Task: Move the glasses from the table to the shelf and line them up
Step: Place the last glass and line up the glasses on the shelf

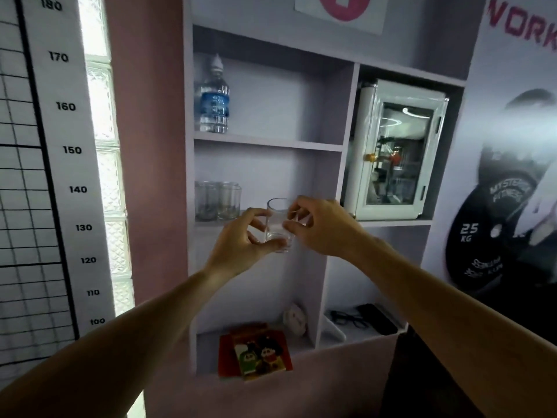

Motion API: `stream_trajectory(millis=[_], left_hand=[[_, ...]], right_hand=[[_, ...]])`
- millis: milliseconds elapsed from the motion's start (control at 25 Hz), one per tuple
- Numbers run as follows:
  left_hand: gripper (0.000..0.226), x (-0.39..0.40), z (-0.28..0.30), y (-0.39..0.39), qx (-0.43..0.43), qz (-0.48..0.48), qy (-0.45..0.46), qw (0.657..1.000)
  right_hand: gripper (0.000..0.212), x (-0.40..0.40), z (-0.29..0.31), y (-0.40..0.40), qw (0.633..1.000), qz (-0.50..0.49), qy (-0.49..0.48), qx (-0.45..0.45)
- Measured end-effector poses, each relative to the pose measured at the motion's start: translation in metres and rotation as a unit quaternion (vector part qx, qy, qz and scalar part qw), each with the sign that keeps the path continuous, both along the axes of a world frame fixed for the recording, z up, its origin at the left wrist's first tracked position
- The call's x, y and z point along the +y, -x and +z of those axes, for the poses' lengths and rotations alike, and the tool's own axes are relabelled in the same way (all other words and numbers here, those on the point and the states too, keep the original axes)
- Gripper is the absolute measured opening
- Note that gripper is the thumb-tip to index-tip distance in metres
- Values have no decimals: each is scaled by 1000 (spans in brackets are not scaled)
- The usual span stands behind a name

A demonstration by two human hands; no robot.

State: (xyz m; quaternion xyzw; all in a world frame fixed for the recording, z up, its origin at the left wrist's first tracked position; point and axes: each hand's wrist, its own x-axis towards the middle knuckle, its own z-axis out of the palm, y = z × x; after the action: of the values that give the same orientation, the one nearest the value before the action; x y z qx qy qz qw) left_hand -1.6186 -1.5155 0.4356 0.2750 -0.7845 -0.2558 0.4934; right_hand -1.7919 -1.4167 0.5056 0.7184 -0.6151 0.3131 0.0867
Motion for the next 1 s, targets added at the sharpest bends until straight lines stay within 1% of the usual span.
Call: stream_trajectory(millis=[120,200,280,400,560,720,880,1000], left_hand=[[80,-26,-2,9,4,68,17,998],[77,-44,0,18,9,102,19,995],[67,-61,3,30,10,148,31,988],[47,-84,4,43,-12,221,55,974],[39,-107,-2,55,-51,287,76,953],[37,-122,-2,60,-86,326,98,936],[42,-134,5,60,-155,378,96,908],[44,-144,5,59,-146,381,81,909]], right_hand=[[15,-45,5,18,999,37,-5,19],[17,-76,9,31,997,66,-4,31],[19,-104,13,44,995,92,6,31],[20,-139,16,59,993,117,10,23],[18,-177,13,71,991,134,-12,20],[16,-201,11,73,988,153,-28,14],[19,-222,10,70,987,158,-38,19],[17,-236,4,68,986,160,-46,6]])
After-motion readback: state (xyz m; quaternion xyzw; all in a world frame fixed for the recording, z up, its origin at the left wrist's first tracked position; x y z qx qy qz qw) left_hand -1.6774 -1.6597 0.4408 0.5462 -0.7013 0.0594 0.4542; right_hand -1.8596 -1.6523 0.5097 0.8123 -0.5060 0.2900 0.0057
